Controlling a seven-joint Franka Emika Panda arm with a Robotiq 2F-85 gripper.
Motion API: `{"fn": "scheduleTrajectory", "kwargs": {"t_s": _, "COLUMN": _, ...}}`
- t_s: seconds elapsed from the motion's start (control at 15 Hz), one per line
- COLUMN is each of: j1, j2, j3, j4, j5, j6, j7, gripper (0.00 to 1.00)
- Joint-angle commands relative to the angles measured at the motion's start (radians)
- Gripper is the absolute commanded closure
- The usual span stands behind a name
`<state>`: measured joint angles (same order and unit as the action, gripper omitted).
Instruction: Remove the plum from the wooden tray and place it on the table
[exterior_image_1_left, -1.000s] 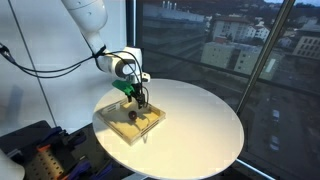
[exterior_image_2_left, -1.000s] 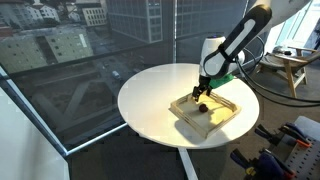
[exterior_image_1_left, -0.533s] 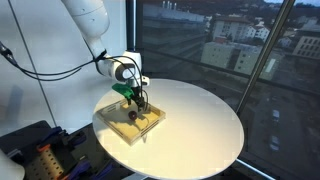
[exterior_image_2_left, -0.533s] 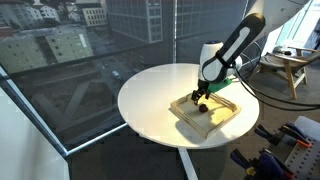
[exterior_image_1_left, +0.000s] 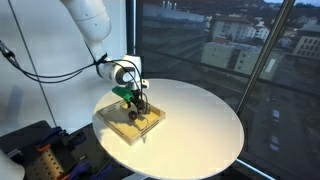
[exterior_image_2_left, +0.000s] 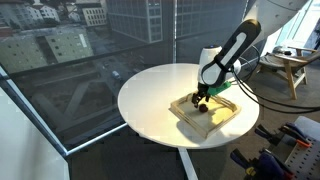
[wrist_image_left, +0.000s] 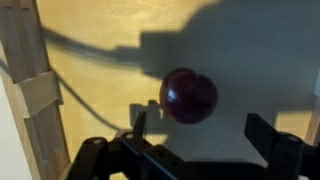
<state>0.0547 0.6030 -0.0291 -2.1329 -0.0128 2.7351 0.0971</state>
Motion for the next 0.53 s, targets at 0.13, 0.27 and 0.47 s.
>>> {"fn": "scheduleTrajectory", "kwargs": {"t_s": 0.13, "j1": 0.013, "j2": 0.028, "j3": -0.019, "j4": 0.027, "j5": -0.004, "j6": 0.007, "j7": 0.023, "gripper": 0.0}}
{"fn": "scheduleTrajectory", "kwargs": {"t_s": 0.27, "j1": 0.014, "j2": 0.035, "j3": -0.021, "j4": 0.032, "j5": -0.004, "j6": 0.007, "j7": 0.023, "gripper": 0.0}}
{"fn": "scheduleTrajectory", "kwargs": {"t_s": 0.47, "j1": 0.013, "j2": 0.042, "j3": -0.022, "j4": 0.036, "j5": -0.003, "j6": 0.007, "j7": 0.023, "gripper": 0.02}}
